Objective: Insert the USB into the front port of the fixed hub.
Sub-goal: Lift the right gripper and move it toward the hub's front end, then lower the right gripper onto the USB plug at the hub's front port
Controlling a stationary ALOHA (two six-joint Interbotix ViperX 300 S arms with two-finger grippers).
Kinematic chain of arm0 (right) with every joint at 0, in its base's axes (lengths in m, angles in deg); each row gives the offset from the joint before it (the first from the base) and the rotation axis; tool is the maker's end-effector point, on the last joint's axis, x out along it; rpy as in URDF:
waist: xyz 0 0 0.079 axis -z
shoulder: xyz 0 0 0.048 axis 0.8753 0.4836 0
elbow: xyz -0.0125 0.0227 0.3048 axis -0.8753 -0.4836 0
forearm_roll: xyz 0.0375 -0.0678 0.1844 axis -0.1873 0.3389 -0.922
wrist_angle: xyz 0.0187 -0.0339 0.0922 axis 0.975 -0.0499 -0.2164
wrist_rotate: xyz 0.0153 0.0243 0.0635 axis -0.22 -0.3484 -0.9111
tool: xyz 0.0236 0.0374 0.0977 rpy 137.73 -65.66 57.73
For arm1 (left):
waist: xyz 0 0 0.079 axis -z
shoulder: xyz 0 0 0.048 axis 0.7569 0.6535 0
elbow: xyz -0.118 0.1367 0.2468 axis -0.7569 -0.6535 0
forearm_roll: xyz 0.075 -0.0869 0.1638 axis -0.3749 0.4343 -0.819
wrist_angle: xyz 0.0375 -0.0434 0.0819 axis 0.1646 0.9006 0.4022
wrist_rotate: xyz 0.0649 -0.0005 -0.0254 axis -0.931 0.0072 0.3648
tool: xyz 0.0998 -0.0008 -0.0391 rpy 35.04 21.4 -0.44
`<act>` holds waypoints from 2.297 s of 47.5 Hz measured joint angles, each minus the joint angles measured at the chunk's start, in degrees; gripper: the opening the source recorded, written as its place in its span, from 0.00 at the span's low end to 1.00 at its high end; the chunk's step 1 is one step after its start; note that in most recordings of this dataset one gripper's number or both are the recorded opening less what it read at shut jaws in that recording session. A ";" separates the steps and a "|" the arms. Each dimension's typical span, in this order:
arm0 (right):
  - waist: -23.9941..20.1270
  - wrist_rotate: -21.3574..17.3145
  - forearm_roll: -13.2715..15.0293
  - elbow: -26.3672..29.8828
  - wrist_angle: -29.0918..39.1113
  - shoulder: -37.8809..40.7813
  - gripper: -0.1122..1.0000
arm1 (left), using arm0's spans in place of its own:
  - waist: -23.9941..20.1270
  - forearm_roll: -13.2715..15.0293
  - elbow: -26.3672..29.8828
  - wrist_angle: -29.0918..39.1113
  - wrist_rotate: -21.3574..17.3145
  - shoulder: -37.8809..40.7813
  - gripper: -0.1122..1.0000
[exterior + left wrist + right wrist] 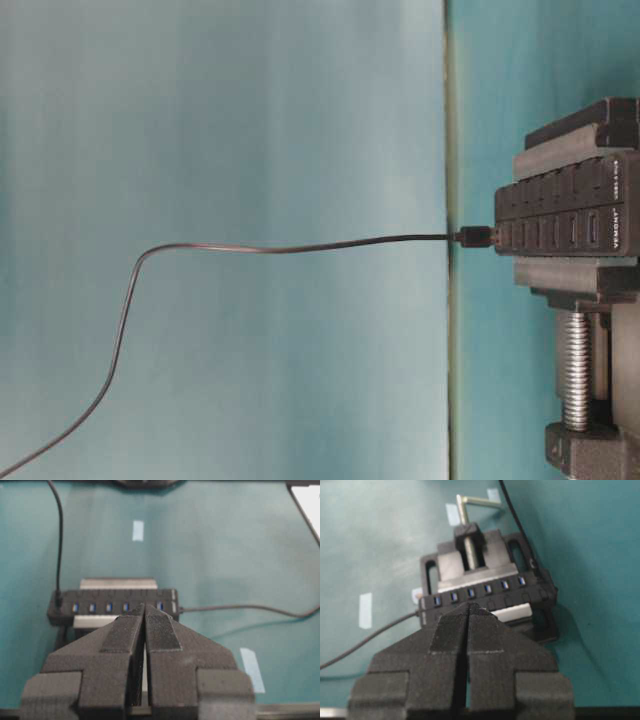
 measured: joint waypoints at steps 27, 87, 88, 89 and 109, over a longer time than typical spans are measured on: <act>3.43 0.00 3.08 4.04 0.35 10.72 0.06 | -0.09 0.00 0.18 0.88 0.00 0.09 0.10; 5.89 8.88 7.12 16.00 -5.19 35.60 0.06 | 0.00 0.00 0.18 2.37 0.00 -0.44 0.10; 5.89 8.96 7.12 16.17 -5.19 35.95 0.06 | 0.00 0.00 0.18 2.37 0.00 -0.44 0.10; 5.80 8.96 7.12 16.35 -5.19 36.30 0.06 | 0.00 0.00 0.18 2.37 0.00 -0.53 0.10; 5.89 11.51 7.12 18.98 -6.24 41.66 0.06 | 0.00 0.00 0.18 2.37 0.00 -0.53 0.10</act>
